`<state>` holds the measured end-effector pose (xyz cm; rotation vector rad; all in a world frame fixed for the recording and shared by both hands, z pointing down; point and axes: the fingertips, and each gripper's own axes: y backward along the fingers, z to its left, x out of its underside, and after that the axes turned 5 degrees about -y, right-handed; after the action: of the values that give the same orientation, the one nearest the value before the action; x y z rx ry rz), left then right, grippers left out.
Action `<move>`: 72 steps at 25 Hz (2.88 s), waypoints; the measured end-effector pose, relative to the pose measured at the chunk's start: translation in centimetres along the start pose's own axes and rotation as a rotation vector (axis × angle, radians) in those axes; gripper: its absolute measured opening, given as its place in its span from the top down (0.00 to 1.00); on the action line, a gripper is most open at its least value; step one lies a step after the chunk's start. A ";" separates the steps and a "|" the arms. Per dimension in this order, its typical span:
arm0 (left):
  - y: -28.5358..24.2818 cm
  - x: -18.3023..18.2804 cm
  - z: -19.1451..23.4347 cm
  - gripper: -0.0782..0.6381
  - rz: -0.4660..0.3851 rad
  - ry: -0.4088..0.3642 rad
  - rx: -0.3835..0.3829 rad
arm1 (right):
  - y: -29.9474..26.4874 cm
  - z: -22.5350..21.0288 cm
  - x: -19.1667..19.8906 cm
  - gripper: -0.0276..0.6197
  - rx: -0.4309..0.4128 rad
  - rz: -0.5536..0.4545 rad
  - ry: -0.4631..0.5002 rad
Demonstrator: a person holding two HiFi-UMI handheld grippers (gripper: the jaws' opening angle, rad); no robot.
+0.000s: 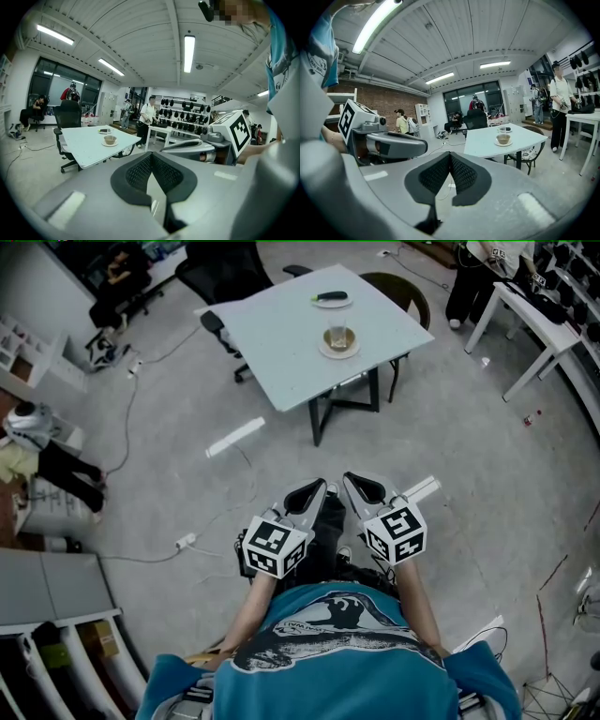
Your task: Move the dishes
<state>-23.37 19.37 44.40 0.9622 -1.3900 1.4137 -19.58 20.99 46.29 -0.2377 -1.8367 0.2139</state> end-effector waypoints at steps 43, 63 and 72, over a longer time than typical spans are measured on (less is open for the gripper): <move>-23.9 -8.1 24.5 0.87 -0.013 0.103 0.123 | -22.2 -20.7 -8.2 0.95 0.099 0.184 -0.088; -24.3 -8.7 30.4 0.87 -0.046 0.156 0.046 | -25.8 -23.4 -10.4 0.95 0.108 0.215 -0.051; -24.8 -8.0 34.2 0.87 -0.052 0.214 -0.129 | -28.6 -26.9 -10.7 0.95 0.037 0.258 -0.019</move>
<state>0.51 -16.40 46.14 0.7363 -1.2708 1.3290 7.64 -8.81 51.35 -0.4490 -1.8163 0.4304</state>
